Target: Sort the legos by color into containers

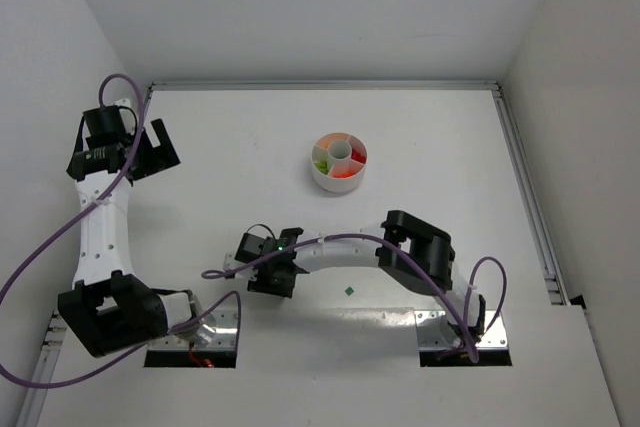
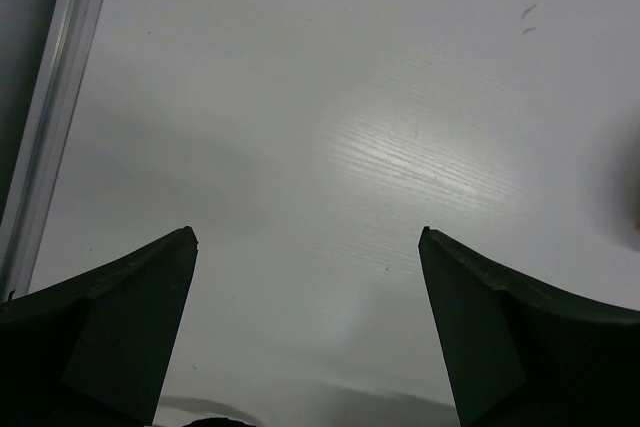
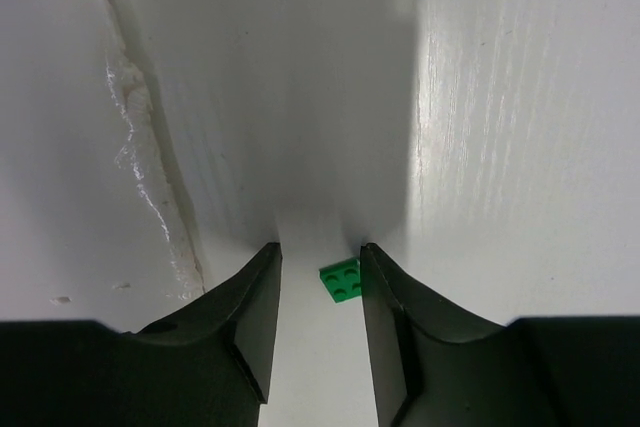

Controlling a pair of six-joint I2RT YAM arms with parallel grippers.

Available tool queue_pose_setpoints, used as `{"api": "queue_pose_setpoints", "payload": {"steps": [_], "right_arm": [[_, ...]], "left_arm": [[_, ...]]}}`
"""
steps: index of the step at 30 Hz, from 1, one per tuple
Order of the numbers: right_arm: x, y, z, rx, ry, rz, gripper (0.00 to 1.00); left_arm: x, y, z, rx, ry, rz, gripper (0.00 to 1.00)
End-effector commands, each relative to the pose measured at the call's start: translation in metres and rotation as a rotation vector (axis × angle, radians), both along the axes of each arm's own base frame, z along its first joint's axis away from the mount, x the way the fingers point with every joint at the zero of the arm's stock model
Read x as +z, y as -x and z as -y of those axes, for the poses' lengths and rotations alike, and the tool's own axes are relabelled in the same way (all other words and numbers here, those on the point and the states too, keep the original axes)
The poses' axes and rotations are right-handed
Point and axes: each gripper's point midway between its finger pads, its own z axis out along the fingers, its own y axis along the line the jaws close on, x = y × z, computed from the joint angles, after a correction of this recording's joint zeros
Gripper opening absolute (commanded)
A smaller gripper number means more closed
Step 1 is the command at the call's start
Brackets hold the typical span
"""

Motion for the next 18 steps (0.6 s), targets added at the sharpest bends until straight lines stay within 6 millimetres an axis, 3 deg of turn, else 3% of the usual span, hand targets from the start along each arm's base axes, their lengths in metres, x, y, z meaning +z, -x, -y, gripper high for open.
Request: {"api": "queue_pose_setpoints", "payload": {"steps": [1, 4, 6, 18], "right_arm": [[-0.059, 0.016, 0.045, -0.025, 0.181, -0.065, 0.39], [-0.061, 0.009, 0.049, -0.041, 0.187, -0.044, 0.53], [-0.061, 0.007, 0.049, -0.044, 0.191, -0.031, 0.57], [-0.056, -0.010, 0.076, -0.094, 0.205, 0.019, 0.55]], "left_arm": [[-0.001, 0.002, -0.001, 0.002, 0.009, 0.001, 1.00], [-0.003, 0.001, 0.000, -0.005, 0.018, -0.005, 1.00], [-0.007, 0.002, 0.001, -0.005, 0.022, -0.014, 1.00], [-0.009, -0.001, 0.003, -0.019, 0.035, -0.011, 1.00]]}}
